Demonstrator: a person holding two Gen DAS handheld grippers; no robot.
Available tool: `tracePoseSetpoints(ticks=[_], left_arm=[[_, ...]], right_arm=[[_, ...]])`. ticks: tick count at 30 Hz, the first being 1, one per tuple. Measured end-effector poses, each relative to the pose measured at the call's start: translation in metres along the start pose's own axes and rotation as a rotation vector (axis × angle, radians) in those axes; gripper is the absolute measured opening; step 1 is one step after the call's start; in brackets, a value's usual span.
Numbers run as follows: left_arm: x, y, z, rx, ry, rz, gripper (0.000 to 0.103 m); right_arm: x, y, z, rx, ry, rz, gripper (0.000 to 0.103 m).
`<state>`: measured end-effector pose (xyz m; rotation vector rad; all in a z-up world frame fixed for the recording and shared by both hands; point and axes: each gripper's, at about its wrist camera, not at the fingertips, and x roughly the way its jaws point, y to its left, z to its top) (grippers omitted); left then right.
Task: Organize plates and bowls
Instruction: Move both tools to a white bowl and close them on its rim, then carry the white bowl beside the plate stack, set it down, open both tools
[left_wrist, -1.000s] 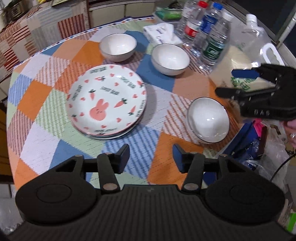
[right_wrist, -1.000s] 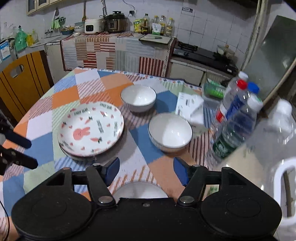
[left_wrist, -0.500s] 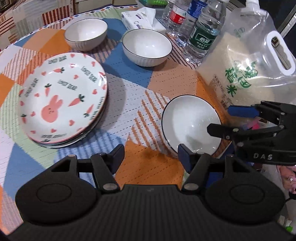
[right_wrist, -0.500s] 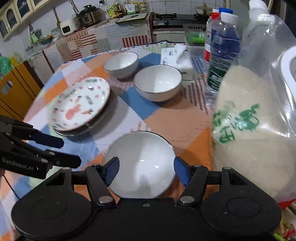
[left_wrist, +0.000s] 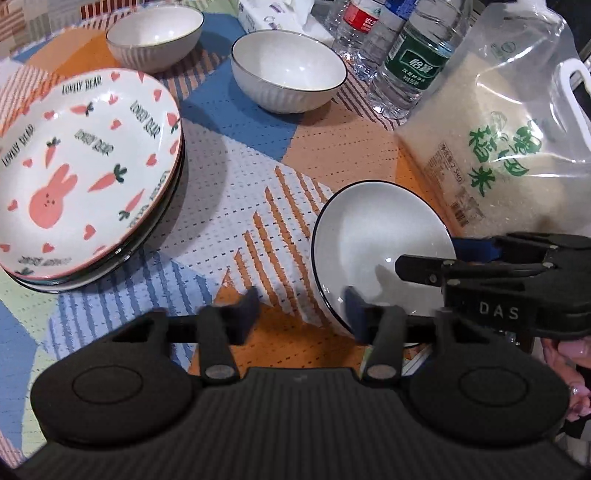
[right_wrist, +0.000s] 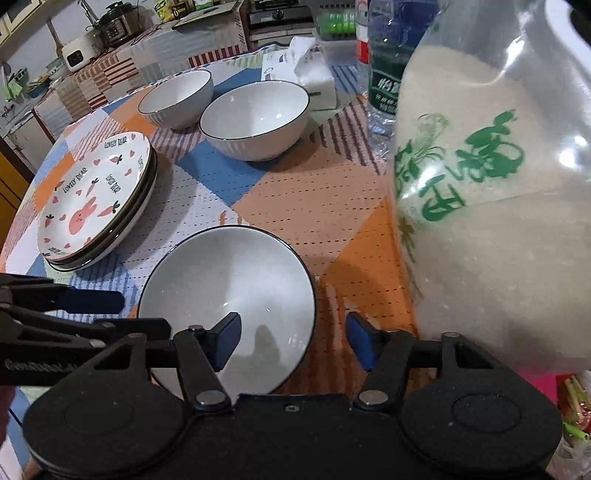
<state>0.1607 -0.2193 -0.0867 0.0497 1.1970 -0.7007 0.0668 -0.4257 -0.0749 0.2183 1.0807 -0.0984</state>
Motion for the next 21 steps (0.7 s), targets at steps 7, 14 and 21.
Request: tracePoseSetpoints(ticks=[7,14,21], left_arm=[[0.0,-0.001,0.004,-0.006,0.029,-0.064,0.013],[-0.01,-0.001,-0.007,0.004,0.078,-0.021,0.013],[-0.043,0.022,-0.023,-0.052,0.088,-0.02,0.013]], right_arm=[[0.002,0.008,0.001,-0.053,0.024,-0.072,0.012],[-0.003,0.008,0.003,-0.028,0.056,-0.037,0.011],[-0.02,0.032,0.008,-0.055,0.076,0.036,0.012]])
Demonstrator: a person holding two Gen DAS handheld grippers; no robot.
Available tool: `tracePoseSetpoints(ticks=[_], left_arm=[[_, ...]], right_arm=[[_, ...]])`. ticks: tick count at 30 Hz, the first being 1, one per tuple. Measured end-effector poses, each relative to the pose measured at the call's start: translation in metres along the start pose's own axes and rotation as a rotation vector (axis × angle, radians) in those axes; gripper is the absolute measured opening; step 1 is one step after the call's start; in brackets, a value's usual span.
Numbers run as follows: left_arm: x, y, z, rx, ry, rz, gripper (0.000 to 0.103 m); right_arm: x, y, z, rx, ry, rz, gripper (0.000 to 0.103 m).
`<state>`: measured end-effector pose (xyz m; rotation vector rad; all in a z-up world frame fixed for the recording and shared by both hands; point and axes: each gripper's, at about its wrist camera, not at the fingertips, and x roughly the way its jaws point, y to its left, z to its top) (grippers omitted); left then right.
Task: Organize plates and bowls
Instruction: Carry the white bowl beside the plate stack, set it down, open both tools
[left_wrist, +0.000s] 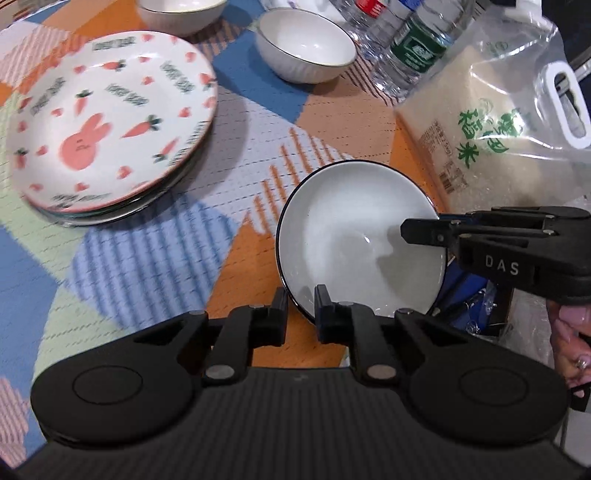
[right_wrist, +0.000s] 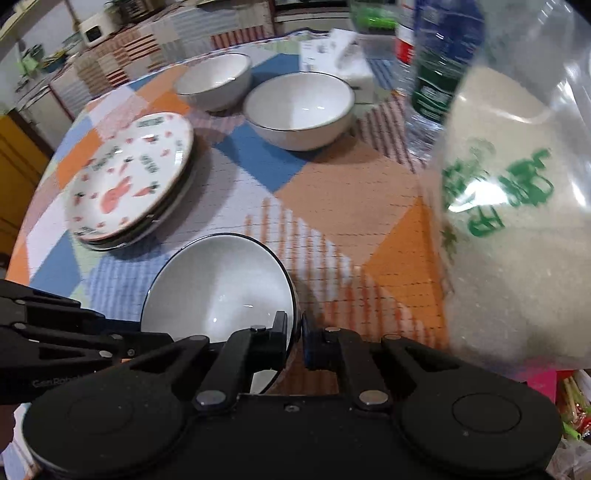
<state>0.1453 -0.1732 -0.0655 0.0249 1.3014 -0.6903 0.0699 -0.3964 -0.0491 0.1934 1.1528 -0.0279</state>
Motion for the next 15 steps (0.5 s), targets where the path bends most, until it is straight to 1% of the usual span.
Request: tracePoseSetpoints(ticks=[3,7,11,15], left_arm=[[-0.016,0.011,-0.006,-0.02,-0.005,0.009,0.013],[-0.033,0.027,-0.01,-0.069,0.001,0.013,0.013],[-0.041,0.043,-0.013,-0.11,-0.006,0.034,0.013],[-0.044,0.057,-0.016,-0.139,0.006,0.059,0.013]], right_arm=[[-0.003,0.008,0.002,0.015,0.025,0.047,0.012],[-0.003,0.027,0.004,-0.021,0.044,0.087,0.013],[-0.003,0.047,0.008,-0.054,0.045,0.112,0.013],[0.003,0.064,0.015,-0.09,0.053,0.134,0.013]])
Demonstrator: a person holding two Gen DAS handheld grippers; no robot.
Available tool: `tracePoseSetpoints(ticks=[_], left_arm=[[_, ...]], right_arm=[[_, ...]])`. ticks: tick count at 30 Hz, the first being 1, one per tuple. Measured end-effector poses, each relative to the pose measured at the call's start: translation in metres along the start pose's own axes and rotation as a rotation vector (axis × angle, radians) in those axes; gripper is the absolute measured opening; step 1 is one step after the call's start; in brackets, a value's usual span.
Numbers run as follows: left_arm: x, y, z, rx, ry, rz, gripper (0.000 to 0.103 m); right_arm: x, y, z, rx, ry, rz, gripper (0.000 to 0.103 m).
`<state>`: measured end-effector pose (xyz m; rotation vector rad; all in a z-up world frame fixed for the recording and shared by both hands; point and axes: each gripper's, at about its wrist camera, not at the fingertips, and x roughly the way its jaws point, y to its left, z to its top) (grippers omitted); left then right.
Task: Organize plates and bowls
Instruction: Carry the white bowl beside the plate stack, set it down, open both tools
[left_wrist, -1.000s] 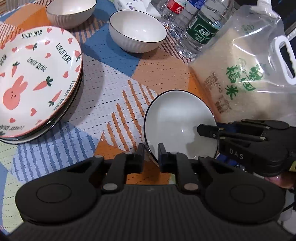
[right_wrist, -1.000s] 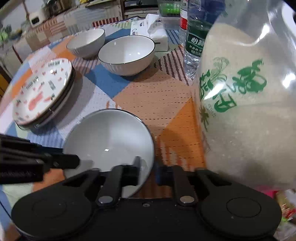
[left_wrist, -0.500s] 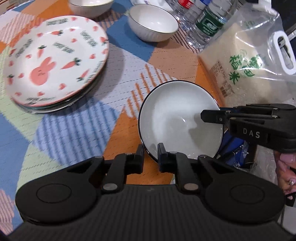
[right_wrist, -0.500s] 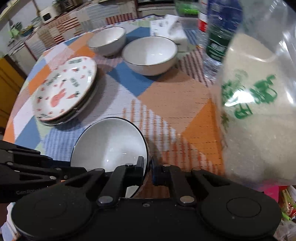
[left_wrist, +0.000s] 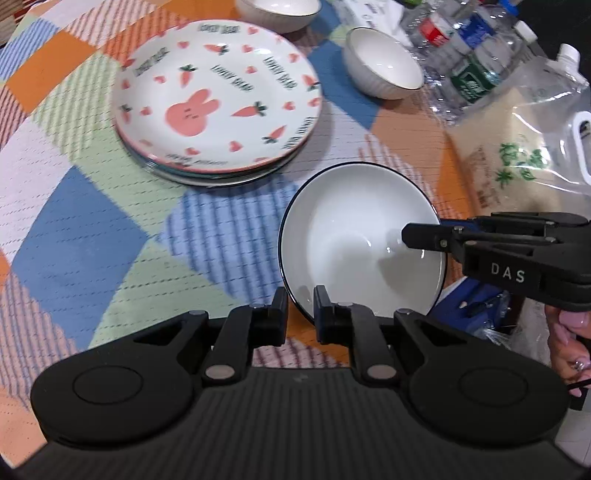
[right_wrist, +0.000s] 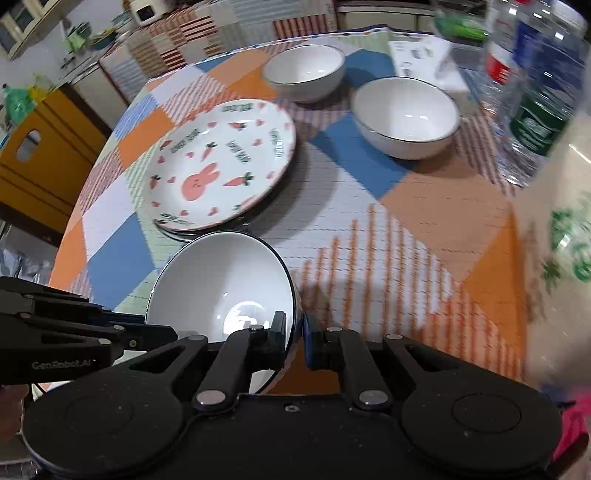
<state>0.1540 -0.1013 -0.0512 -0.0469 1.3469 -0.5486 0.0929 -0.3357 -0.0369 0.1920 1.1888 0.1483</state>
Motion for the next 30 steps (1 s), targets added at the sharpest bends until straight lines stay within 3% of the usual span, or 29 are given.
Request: tracePoseSetpoints(ticks=[14,25,30], left_arm=[[0.015,0.029,0.001,-0.065,0.023,0.033,0.013],[0.021,0.026,0.001,-0.066,0.028,0.018,0.015],[0.004,0.018,0.004,0.003,-0.015,0.066,0.017]], right_arm=[[0.033,0.021,0.011,-0.022,0.019,0.014,0.013],[0.048,0.028,0.009,-0.124,-0.039,-0.058,0.011],[0.031,0.028,0.012,-0.149,-0.114,-0.057,0.012]])
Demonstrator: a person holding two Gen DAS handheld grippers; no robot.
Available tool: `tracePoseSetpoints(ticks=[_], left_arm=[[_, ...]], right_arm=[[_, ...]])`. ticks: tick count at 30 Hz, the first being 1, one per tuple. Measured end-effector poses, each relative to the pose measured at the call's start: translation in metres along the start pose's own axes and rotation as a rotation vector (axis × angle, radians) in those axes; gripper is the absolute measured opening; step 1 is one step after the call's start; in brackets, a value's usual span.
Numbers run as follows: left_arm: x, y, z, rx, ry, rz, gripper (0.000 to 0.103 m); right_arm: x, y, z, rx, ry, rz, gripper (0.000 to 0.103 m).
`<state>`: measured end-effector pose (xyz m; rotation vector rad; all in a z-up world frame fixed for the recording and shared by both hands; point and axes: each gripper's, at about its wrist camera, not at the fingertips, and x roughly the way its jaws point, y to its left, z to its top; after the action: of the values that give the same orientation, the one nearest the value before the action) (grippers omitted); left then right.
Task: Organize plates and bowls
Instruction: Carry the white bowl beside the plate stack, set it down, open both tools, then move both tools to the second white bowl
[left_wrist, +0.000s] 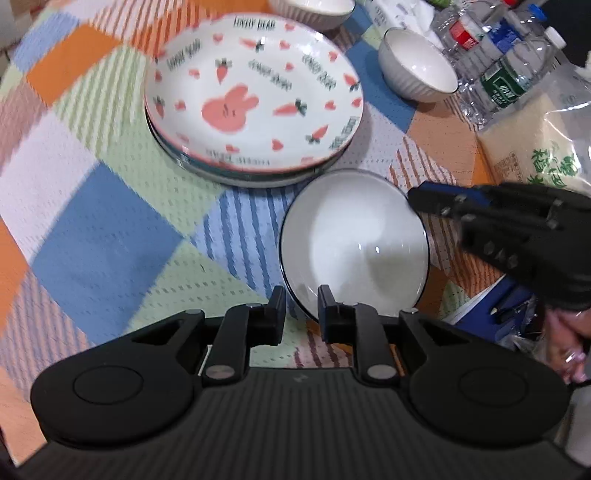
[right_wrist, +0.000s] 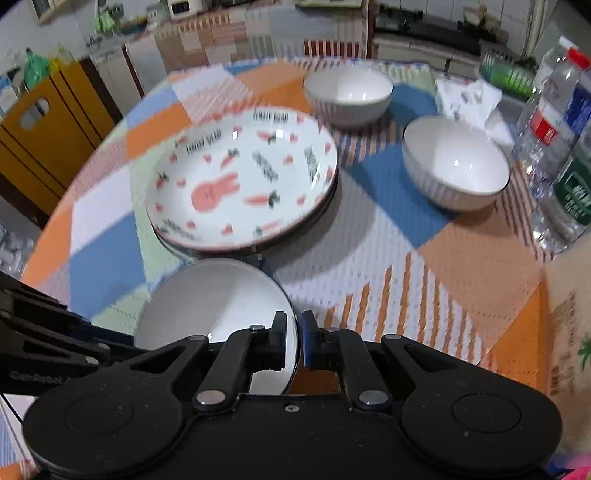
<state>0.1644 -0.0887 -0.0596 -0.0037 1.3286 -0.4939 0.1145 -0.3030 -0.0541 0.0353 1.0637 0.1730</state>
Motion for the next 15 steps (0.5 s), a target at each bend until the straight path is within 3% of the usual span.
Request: tracePoseSetpoints(ticks=[5,7,15], left_arm=[[-0.027,-0.006,0.009,0.049,-0.051,-0.009,0.018],[-0.039,-0.01,0.013,0.07,-0.081,-0.006,0.018],[-0.068,-0.022,0.035,0.157,-0.165,-0.033,0.024]], right_arm=[[-0.032,-0.005,0.01,-0.042,-0.117,-0.015,0.017],[-0.047,-0.011,0.014,-0.051,-0.169,-0.015,0.027],[-0.082,-0.037,0.015,-0.073,-0.355,-0.052,0.049]])
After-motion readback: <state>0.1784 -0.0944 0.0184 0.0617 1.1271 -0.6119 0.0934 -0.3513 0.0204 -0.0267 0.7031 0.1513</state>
